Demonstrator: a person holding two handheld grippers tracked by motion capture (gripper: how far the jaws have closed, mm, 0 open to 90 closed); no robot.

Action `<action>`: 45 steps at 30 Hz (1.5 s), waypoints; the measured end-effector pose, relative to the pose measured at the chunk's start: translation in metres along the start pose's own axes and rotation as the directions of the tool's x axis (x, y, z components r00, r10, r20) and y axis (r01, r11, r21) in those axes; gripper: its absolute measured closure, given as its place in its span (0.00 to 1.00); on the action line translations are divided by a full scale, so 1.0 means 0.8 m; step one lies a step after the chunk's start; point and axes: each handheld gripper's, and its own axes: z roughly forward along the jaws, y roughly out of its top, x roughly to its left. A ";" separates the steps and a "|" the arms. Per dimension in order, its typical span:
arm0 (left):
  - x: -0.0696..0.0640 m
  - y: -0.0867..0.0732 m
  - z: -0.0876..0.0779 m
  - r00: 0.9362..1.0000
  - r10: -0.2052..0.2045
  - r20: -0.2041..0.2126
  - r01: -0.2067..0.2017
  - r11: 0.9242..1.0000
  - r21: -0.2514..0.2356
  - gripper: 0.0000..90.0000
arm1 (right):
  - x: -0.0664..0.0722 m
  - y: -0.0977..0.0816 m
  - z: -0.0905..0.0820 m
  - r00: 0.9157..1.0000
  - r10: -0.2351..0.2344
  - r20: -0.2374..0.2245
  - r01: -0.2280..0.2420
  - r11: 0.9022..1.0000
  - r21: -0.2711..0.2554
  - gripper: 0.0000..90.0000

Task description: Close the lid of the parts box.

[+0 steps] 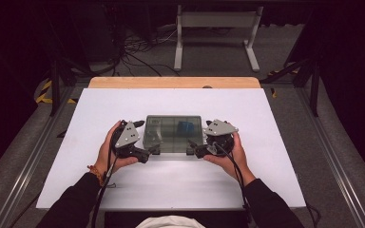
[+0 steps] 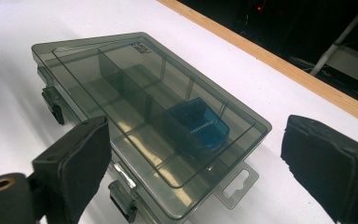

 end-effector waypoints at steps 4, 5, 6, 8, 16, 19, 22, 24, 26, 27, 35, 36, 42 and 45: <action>0.000 0.001 -0.002 1.000 0.000 -0.006 0.000 1.000 -0.005 0.05 | 0.000 0.001 -0.003 1.000 0.000 0.008 0.000 1.000 -0.009 0.09; -0.001 0.001 -0.003 1.000 -0.001 -0.007 0.001 1.000 -0.009 0.05 | 0.000 0.001 -0.003 1.000 0.000 0.008 0.000 1.000 -0.009 0.09; -0.001 0.001 -0.004 1.000 -0.002 -0.003 0.002 1.000 -0.015 0.05 | 0.000 0.001 -0.003 1.000 0.003 0.006 -0.003 1.000 -0.016 0.10; -0.001 0.002 -0.004 1.000 0.002 -0.001 -0.002 1.000 -0.019 0.05 | 0.000 0.001 -0.004 1.000 0.004 0.006 -0.004 1.000 -0.022 0.10; -0.003 0.003 -0.005 1.000 0.007 0.007 -0.007 1.000 -0.022 0.05 | 0.000 0.002 -0.005 1.000 0.004 0.012 -0.004 0.999 -0.033 0.09; -0.003 0.003 -0.007 1.000 0.010 0.008 -0.009 1.000 -0.030 0.05 | 0.001 0.002 -0.005 1.000 -0.001 0.012 0.001 1.000 -0.030 0.09; -0.004 0.004 -0.008 1.000 0.006 0.010 -0.006 0.999 -0.039 0.06 | 0.003 0.003 -0.005 1.000 -0.010 0.010 0.010 1.000 -0.025 0.09; -0.004 0.004 -0.009 1.000 0.008 0.011 -0.008 0.999 -0.041 0.06 | 0.004 0.003 -0.005 1.000 -0.015 0.008 0.015 1.000 -0.025 0.09; -0.004 0.004 -0.011 1.000 0.011 0.014 -0.011 0.999 -0.045 0.06 | 0.004 0.003 -0.006 1.000 -0.018 0.009 0.018 1.000 -0.023 0.09; -0.005 0.005 -0.012 1.000 0.013 0.013 -0.013 0.999 -0.045 0.06 | 0.005 0.004 -0.006 1.000 -0.023 0.010 0.023 1.000 -0.021 0.08; -0.007 0.007 -0.027 1.000 0.022 0.014 -0.021 0.998 -0.061 0.06 | 0.010 0.006 -0.012 0.998 -0.065 0.020 0.065 0.998 -0.021 0.08; -0.007 0.007 -0.029 1.000 0.023 0.014 -0.023 0.998 -0.064 0.06 | 0.010 0.007 -0.013 0.997 -0.070 0.022 0.071 0.997 -0.021 0.08; -0.007 0.006 -0.035 1.000 0.017 0.012 -0.016 0.997 -0.070 0.06 | 0.011 0.006 -0.020 0.996 -0.080 0.030 0.081 0.996 -0.023 0.08; -0.009 0.006 -0.040 1.000 0.025 0.017 -0.024 0.997 -0.067 0.06 | 0.010 0.004 -0.024 0.997 -0.077 0.030 0.078 0.997 -0.020 0.08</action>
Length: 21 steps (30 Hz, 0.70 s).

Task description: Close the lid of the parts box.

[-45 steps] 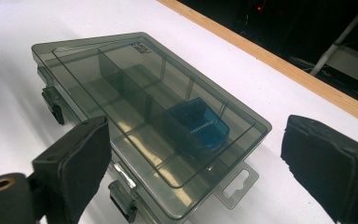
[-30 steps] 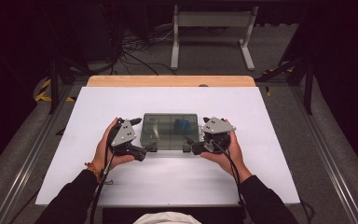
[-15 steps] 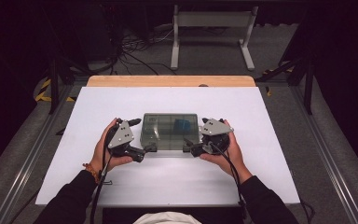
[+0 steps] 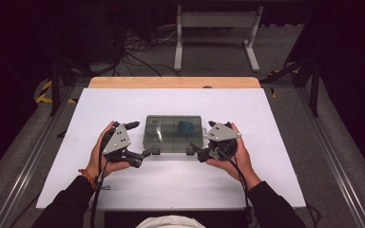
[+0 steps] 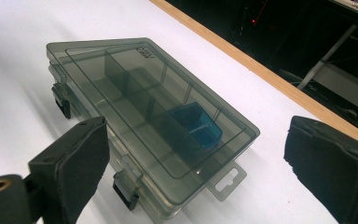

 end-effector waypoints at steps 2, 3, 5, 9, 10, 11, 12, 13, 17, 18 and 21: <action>-0.002 0.001 -0.004 1.000 0.005 -0.005 -0.005 1.000 -0.007 0.06 | 0.000 -0.001 -0.002 1.000 -0.003 -0.002 0.003 1.000 -0.001 0.08; -0.003 0.001 -0.006 1.000 0.005 -0.004 -0.005 1.000 -0.011 0.06 | 0.000 -0.002 -0.004 1.000 -0.008 0.000 0.008 1.000 0.001 0.08; -0.004 0.002 -0.009 1.000 0.000 -0.005 0.000 1.000 -0.016 0.06 | 0.001 -0.003 -0.006 1.000 -0.013 0.001 0.013 1.000 -0.002 0.08; -0.005 0.000 -0.014 1.000 -0.002 -0.001 0.002 1.000 -0.018 0.05 | 0.002 -0.004 -0.012 1.000 -0.015 0.001 0.015 1.000 -0.001 0.08; -0.005 0.000 -0.016 1.000 0.007 -0.002 -0.007 1.000 -0.016 0.06 | 0.002 -0.004 -0.013 1.000 -0.013 -0.001 0.013 1.000 -0.001 0.08; -0.006 0.000 -0.017 1.000 0.006 -0.004 -0.006 1.000 -0.017 0.05 | 0.001 -0.005 -0.015 1.000 -0.003 -0.006 0.003 1.000 -0.007 0.08; -0.006 0.000 -0.019 1.000 0.004 -0.002 -0.004 1.000 -0.022 0.06 | 0.002 -0.005 -0.016 1.000 -0.003 -0.005 0.003 1.000 -0.006 0.08; -0.007 0.000 -0.021 1.000 0.003 -0.001 -0.003 1.000 -0.021 0.05 | 0.002 -0.005 -0.017 1.000 -0.011 0.001 0.011 1.000 -0.006 0.08; -0.009 -0.003 -0.030 1.000 0.003 -0.007 -0.003 1.000 -0.029 0.05 | 0.003 -0.007 -0.021 1.000 -0.011 -0.002 0.011 1.000 -0.008 0.08; -0.009 -0.003 -0.033 1.000 0.007 -0.010 -0.007 1.000 -0.027 0.05 | 0.003 -0.007 -0.022 1.000 -0.016 -0.002 0.016 1.000 -0.006 0.08; -0.010 -0.004 -0.040 1.000 -0.001 -0.017 0.000 0.999 -0.038 0.05 | 0.004 -0.008 -0.025 1.000 -0.013 -0.003 0.013 1.000 -0.012 0.08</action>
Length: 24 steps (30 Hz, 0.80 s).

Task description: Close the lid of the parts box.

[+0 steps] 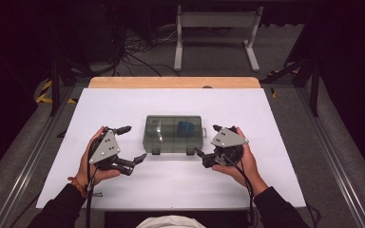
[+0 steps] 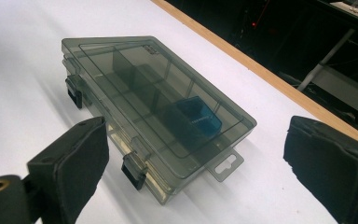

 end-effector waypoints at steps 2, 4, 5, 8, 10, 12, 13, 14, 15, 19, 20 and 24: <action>0.000 -0.001 -0.005 1.000 -0.006 0.000 0.006 1.000 -0.010 0.05 | 0.000 -0.001 -0.003 1.000 0.003 -0.001 -0.003 1.000 -0.002 0.08; -0.001 -0.003 -0.008 1.000 -0.001 0.000 0.001 1.000 -0.007 0.05 | 0.000 -0.003 -0.005 1.000 0.001 0.003 -0.001 1.000 0.000 0.08; -0.001 -0.004 -0.010 1.000 0.007 -0.004 -0.007 1.000 -0.001 0.05 | 0.000 -0.004 -0.006 1.000 -0.001 0.005 0.001 1.000 0.001 0.08; -0.003 -0.007 -0.013 1.000 0.000 0.002 0.000 1.000 0.001 0.05 | 0.000 -0.007 -0.011 1.000 0.004 0.007 -0.004 1.000 0.003 0.08; -0.004 -0.008 -0.017 1.000 0.006 -0.002 -0.006 1.000 0.004 0.05 | 0.000 -0.010 -0.013 1.000 0.006 0.004 -0.006 1.000 0.001 0.08; -0.005 -0.010 -0.021 1.000 -0.001 -0.003 0.001 1.000 -0.003 0.05 | 0.001 -0.012 -0.015 1.000 0.004 0.006 -0.004 1.000 0.003 0.08; -0.004 -0.011 -0.023 1.000 0.001 -0.004 -0.001 1.000 0.001 0.05 | 0.002 -0.013 -0.017 1.000 0.002 0.004 -0.002 1.000 0.002 0.08; -0.005 -0.012 -0.025 1.000 0.000 -0.006 0.000 1.000 0.001 0.05 | 0.002 -0.014 -0.018 1.000 -0.002 0.004 0.002 1.000 0.002 0.08; -0.005 -0.013 -0.027 1.000 0.001 -0.005 -0.001 1.000 0.003 0.05 | 0.002 -0.015 -0.018 1.000 -0.004 0.004 0.004 1.000 0.006 0.08; -0.008 -0.018 -0.032 1.000 0.007 -0.005 -0.007 1.000 0.014 0.05 | 0.003 -0.017 -0.022 1.000 -0.008 0.009 0.008 1.000 0.006 0.08; -0.009 -0.020 -0.034 1.000 0.003 -0.004 -0.003 1.000 0.021 0.05 | 0.003 -0.017 -0.024 1.000 -0.004 0.009 0.004 1.000 0.004 0.08; -0.010 -0.026 -0.038 1.000 0.010 -0.006 -0.009 0.999 0.034 0.05 | 0.003 -0.023 -0.031 1.000 -0.011 0.013 0.011 1.000 0.009 0.08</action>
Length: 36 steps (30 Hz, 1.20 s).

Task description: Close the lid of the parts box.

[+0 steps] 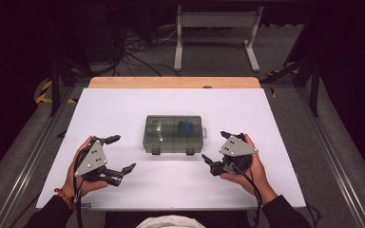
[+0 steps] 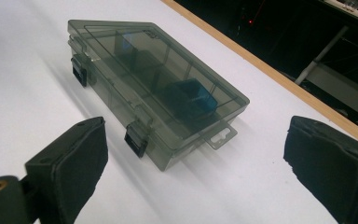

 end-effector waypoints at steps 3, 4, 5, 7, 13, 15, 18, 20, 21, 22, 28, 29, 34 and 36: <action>-0.001 -0.005 -0.002 1.000 -0.005 -0.001 0.005 1.000 0.007 0.05 | -0.001 -0.006 -0.005 1.000 0.001 0.008 -0.001 1.000 0.002 0.08; -0.001 -0.007 -0.003 1.000 -0.003 0.001 0.003 1.000 0.012 0.05 | -0.001 -0.007 -0.006 1.000 0.001 0.011 -0.001 1.000 0.004 0.08; -0.002 -0.009 -0.004 1.000 -0.004 0.000 0.004 1.000 0.015 0.05 | -0.001 -0.009 -0.008 1.000 0.001 0.016 -0.001 1.000 0.007 0.08; -0.002 -0.011 -0.005 1.000 -0.001 -0.002 0.001 1.000 0.015 0.05 | -0.001 -0.013 -0.011 1.000 0.007 0.015 -0.007 1.000 0.011 0.08; 0.001 -0.026 -0.014 0.999 -0.040 -0.002 0.040 0.999 0.028 0.06 | -0.001 -0.026 -0.018 1.000 -0.001 0.027 0.000 1.000 0.026 0.08; 0.001 -0.031 -0.018 0.999 -0.043 -0.001 0.043 0.998 0.039 0.05 | -0.002 -0.030 -0.021 1.000 0.004 0.031 -0.005 1.000 0.028 0.08; 0.002 -0.039 -0.023 0.999 -0.053 -0.007 0.053 0.997 0.060 0.05 | -0.003 -0.038 -0.027 0.999 0.002 0.040 -0.004 0.999 0.039 0.07; 0.003 -0.045 -0.025 0.997 -0.074 -0.004 0.074 0.995 0.061 0.06 | -0.003 -0.044 -0.030 0.999 -0.002 0.041 0.000 0.999 0.044 0.07; 0.003 -0.046 -0.026 0.996 -0.085 -0.001 0.085 0.994 0.067 0.06 | -0.003 -0.048 -0.032 0.999 -0.003 0.043 0.001 0.999 0.049 0.07; 0.003 -0.049 -0.027 0.996 -0.086 -0.006 0.086 0.993 0.076 0.06 | -0.003 -0.051 -0.033 0.999 0.001 0.046 -0.004 0.998 0.055 0.07; -0.002 -0.059 -0.038 0.994 -0.111 -0.008 0.112 0.988 0.111 0.05 | -0.010 -0.068 -0.055 0.997 0.058 0.047 -0.062 0.996 0.069 0.07; -0.001 -0.059 -0.041 0.993 -0.114 -0.013 0.115 0.988 0.106 0.05 | -0.011 -0.070 -0.058 0.996 0.071 0.054 -0.074 0.995 0.071 0.07; 0.000 -0.058 -0.046 0.990 -0.135 -0.025 0.137 0.988 0.078 0.05 | -0.011 -0.074 -0.066 0.994 0.082 0.067 -0.086 0.995 0.058 0.06; -0.001 -0.057 -0.045 0.991 -0.128 -0.023 0.130 0.988 0.081 0.05 | -0.011 -0.073 -0.067 0.994 0.085 0.066 -0.088 0.995 0.053 0.06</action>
